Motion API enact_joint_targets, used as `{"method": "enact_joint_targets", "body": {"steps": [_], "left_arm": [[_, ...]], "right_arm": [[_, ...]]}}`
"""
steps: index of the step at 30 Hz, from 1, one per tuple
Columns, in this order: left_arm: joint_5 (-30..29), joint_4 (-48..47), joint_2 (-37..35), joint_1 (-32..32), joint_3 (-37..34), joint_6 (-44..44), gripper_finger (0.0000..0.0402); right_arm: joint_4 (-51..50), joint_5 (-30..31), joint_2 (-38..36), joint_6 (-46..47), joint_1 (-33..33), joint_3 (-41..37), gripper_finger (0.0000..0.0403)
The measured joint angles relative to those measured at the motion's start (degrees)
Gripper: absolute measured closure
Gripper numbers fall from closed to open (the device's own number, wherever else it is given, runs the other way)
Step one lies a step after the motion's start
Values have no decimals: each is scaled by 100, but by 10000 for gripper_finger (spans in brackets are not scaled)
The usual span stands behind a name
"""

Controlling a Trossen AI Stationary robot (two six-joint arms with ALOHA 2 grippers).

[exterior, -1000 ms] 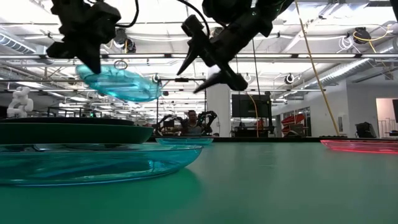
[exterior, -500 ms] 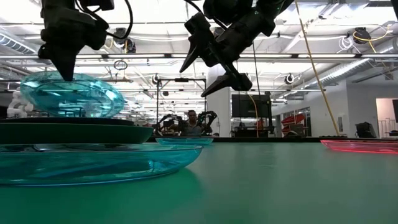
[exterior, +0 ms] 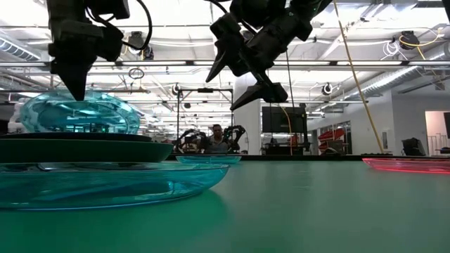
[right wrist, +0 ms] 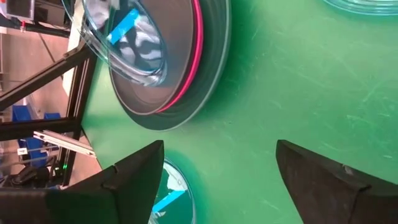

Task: Stack plastic plates
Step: Stack the middle transparent blue plate on top of the black plate, then stack the right transparent pink plate on top of the transparent blue plate

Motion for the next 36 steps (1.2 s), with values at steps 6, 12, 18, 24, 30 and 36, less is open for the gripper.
{"method": "enact_joint_targets", "body": {"steps": [6,12,18,24,30,36], "left_arm": [[103,130,0,0,-191,-4,381],[81,205,0,0,-199,-4,341],[-99,238,0,0,-199,-34,258],[-247,258,0,1,-199,-151,228],[-288,258,0,0,-199,-254,227],[-289,258,0,-20,-199,-606,227]], "right_arm": [[-38,0,-22,2,0,0,103],[-657,126,-401,-18,-25,0,103],[-2426,875,-1029,-517,-26,0,103],[-4334,1373,-1243,-1837,-83,0,103],[-5135,1408,-1209,-3093,-452,-2,103],[-5248,1206,-1204,-4953,-942,-4,103]]}}
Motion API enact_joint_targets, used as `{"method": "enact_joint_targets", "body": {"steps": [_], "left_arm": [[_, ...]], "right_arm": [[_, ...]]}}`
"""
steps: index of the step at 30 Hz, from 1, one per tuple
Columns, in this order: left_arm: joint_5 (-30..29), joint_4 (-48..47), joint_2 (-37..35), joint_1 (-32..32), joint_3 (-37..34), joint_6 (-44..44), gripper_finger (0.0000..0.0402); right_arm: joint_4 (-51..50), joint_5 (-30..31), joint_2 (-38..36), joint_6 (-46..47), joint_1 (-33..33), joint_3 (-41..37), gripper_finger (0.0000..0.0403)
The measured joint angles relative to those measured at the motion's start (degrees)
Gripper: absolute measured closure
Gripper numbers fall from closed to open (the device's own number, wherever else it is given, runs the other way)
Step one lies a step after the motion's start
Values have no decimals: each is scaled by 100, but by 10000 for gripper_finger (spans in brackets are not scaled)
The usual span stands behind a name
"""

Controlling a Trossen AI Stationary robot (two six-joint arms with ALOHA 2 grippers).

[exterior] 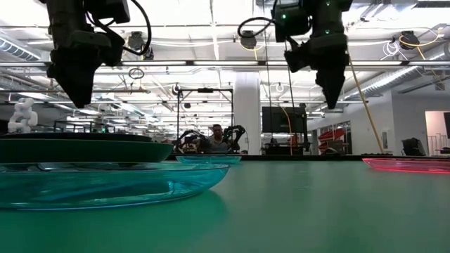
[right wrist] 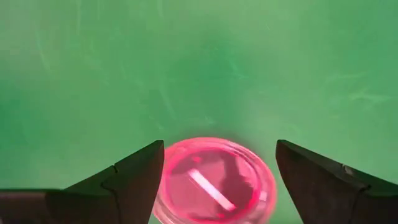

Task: Stack plastic plates
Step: Stack the right transparent pink plate on top of the transparent blue plate

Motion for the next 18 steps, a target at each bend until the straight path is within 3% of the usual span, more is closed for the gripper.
{"method": "enact_joint_targets", "body": {"steps": [9,18], "left_arm": [[49,0,0,-2,2,-226,227],[53,0,0,-2,7,-439,227]], "right_arm": [[77,-669,-2,-3058,-298,-482,103],[701,-745,2,-4493,-289,-1330,129]]}}
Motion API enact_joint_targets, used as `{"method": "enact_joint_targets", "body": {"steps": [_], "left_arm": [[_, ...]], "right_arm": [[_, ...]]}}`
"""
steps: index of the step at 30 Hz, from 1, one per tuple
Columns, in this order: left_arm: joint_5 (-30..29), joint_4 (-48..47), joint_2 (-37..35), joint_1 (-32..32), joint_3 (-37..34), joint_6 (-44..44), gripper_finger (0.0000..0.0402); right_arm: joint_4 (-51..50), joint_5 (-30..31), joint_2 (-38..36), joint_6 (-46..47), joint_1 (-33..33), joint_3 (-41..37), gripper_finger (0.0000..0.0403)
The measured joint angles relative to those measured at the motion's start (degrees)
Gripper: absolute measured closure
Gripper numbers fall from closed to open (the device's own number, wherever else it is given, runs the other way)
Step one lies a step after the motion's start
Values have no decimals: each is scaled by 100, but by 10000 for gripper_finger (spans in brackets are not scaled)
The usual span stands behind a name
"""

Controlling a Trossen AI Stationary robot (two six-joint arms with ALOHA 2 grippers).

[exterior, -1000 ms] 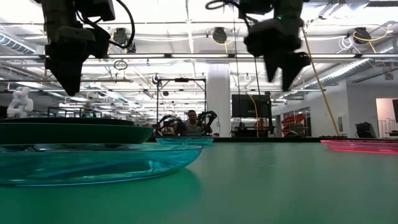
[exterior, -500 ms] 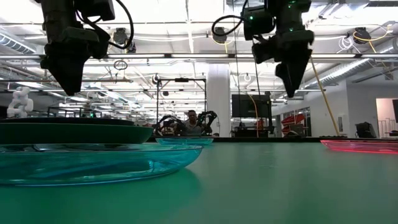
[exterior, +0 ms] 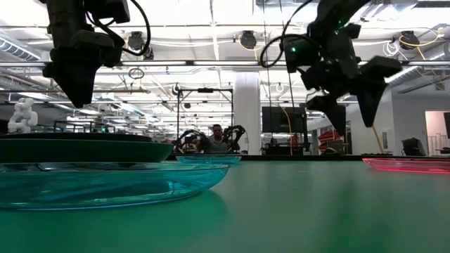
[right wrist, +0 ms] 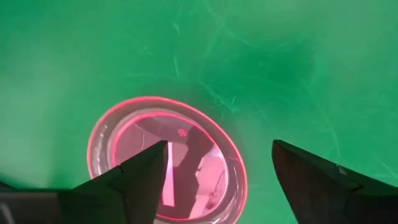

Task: Stack plastic plates
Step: Stack the right transparent pink plate on top of the transparent blue plate

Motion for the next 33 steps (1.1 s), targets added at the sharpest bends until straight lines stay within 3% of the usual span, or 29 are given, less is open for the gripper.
{"method": "enact_joint_targets", "body": {"steps": [17,33], "left_arm": [[-4,0,0,0,0,37,227],[-7,0,0,0,2,81,227]], "right_arm": [[1250,6,-2,-901,2,-1088,213],[1813,2,-2,-1265,2,-1481,311]]}}
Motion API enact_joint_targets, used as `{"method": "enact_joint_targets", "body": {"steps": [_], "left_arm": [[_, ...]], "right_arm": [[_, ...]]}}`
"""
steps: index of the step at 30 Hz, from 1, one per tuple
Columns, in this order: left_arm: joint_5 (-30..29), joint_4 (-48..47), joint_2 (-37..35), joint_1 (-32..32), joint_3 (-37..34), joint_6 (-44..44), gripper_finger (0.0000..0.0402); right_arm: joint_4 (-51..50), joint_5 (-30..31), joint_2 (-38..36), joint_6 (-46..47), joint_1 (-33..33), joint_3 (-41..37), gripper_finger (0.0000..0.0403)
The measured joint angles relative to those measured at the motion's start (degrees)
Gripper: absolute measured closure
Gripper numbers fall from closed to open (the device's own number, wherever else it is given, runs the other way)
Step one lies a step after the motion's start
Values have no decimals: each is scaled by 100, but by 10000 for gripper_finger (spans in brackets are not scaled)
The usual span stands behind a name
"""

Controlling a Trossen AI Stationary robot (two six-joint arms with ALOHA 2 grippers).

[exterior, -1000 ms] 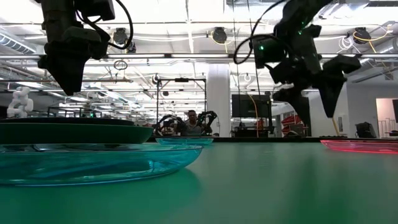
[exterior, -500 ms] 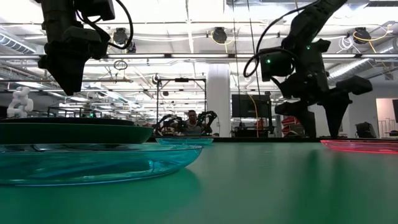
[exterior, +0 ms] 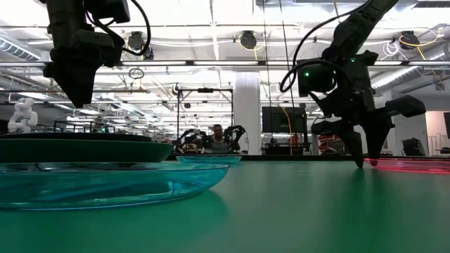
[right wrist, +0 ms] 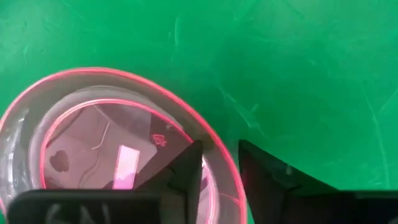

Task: Stack plastic plates
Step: Stack the right transparent pink plate on top of the transparent blue plate

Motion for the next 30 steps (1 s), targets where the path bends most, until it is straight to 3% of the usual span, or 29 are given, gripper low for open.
{"method": "enact_joint_targets", "body": {"steps": [11,21,30], "left_arm": [[0,0,0,0,0,0,227],[8,-31,0,0,37,-143,227],[-584,-48,-2,0,858,-254,227]], "right_arm": [[-80,-110,-4,180,0,-3,398],[-422,-554,2,1113,4,386,401],[-642,-892,2,3177,2,1437,402]]}}
